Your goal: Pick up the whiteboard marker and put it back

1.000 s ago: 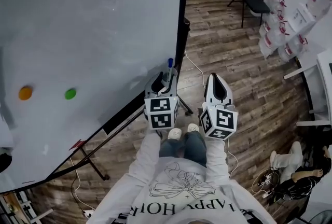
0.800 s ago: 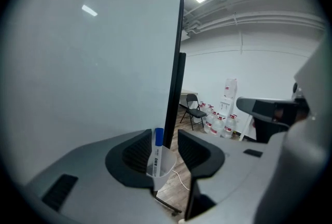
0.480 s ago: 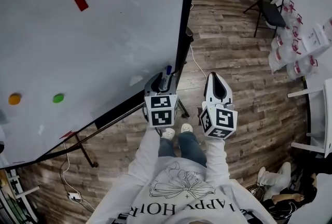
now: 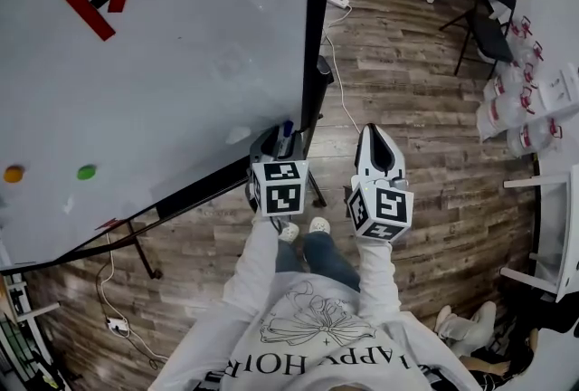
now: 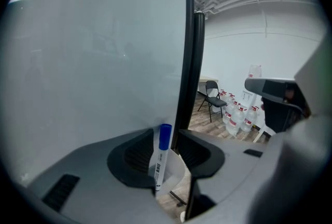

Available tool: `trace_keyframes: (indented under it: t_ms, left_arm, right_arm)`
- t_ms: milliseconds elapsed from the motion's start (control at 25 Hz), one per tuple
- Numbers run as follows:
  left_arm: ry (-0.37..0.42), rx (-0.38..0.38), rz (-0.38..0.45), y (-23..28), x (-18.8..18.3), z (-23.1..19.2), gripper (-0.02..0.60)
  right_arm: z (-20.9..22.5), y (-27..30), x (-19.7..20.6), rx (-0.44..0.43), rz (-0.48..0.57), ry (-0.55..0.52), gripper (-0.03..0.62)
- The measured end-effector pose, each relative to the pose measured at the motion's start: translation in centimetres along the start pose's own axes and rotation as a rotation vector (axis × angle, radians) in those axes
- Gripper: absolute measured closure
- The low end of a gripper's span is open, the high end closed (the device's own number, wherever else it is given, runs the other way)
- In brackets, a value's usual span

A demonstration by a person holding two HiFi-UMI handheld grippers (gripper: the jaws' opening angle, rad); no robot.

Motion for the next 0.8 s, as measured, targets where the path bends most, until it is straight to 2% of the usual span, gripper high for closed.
trace_keyframes:
  t_ms: [240,640,800]
  left_arm:
    - [0.006,-0.019,-0.035,0.9,0.3,0.4,0.443]
    - [0.0,-0.068,-0.065,1.7,0.8,0.3,0.507]
    - [0.017,-0.078,-0.071,1.7,0.8,0.2,0.514]
  right_arm:
    - [0.5,0.7,0.6,-0.021,-0.015,0.006,0.586]
    - [0.7,1.1,0.8,-0.057,-0.023,0.001,0.586]
    - [0.7,1.2,0.7,-0.075,-0.024,-0.003,0.586]
Point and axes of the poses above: the fingertips, and each gripper's own axes: y forward along the fingers, z to its right, x out of its underside, the point moved 3 cm from there along -y, backward along the fingers
